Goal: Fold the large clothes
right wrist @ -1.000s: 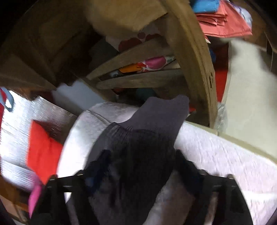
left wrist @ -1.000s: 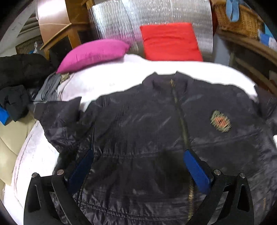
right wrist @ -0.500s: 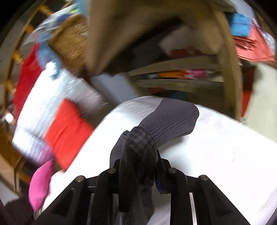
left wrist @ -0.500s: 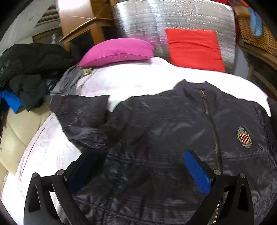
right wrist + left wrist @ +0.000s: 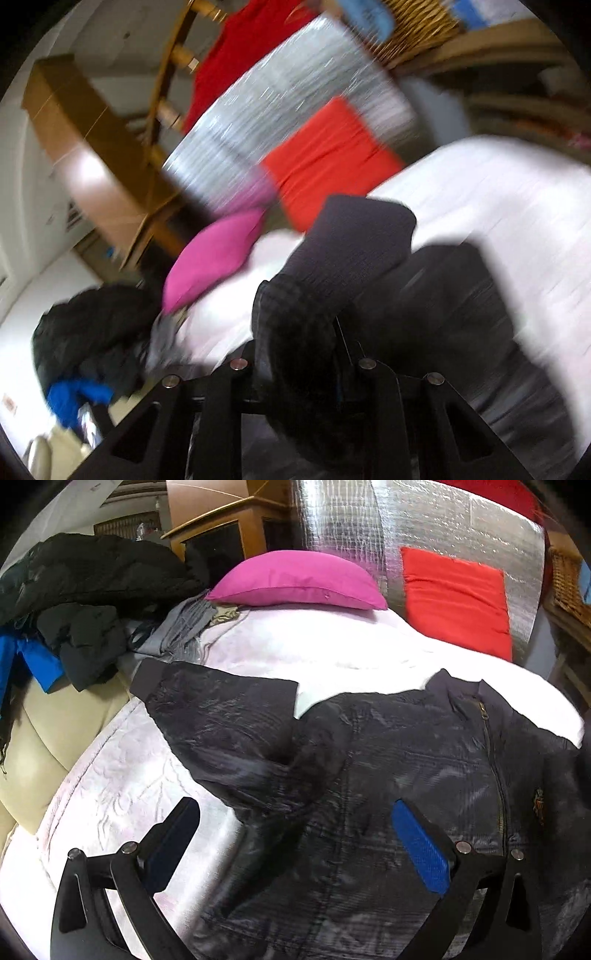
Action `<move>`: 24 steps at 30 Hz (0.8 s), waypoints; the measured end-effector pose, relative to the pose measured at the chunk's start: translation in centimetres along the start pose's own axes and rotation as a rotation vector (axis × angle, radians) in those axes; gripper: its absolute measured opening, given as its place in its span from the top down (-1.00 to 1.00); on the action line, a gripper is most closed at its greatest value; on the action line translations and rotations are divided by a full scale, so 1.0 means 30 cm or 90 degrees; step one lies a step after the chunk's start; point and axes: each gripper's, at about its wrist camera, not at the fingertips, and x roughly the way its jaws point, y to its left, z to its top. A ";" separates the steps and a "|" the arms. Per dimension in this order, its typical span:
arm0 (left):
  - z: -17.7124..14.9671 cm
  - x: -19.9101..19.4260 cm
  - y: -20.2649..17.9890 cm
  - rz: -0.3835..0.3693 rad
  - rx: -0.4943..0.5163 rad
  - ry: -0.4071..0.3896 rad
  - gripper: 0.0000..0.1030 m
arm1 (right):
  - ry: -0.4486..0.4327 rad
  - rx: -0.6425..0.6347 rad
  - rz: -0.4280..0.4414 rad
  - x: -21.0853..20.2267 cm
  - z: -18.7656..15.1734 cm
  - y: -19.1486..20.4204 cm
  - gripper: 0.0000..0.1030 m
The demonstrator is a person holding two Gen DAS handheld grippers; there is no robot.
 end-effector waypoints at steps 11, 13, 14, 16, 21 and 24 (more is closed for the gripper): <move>0.021 -0.009 0.094 -0.025 -0.029 -0.008 -1.00 | 0.156 0.029 0.160 0.033 -0.166 0.083 -0.59; 0.022 0.001 0.088 -0.047 -0.031 0.005 -1.00 | 0.128 0.022 0.155 -0.024 -0.157 0.077 -0.59; 0.021 0.007 0.086 -0.058 -0.033 0.012 -1.00 | 0.106 0.015 0.123 -0.042 -0.158 0.080 -0.59; 0.019 0.034 0.086 -0.084 -0.043 0.039 -1.00 | 0.068 -0.008 0.026 -0.087 -0.145 0.038 -0.59; 0.002 0.100 0.119 -0.105 -0.084 0.097 -1.00 | 0.050 0.011 -0.092 -0.085 -0.084 -0.090 -0.57; -0.015 0.133 0.127 -0.146 -0.110 0.145 -1.00 | 0.072 0.060 -0.113 -0.053 -0.055 -0.182 -0.56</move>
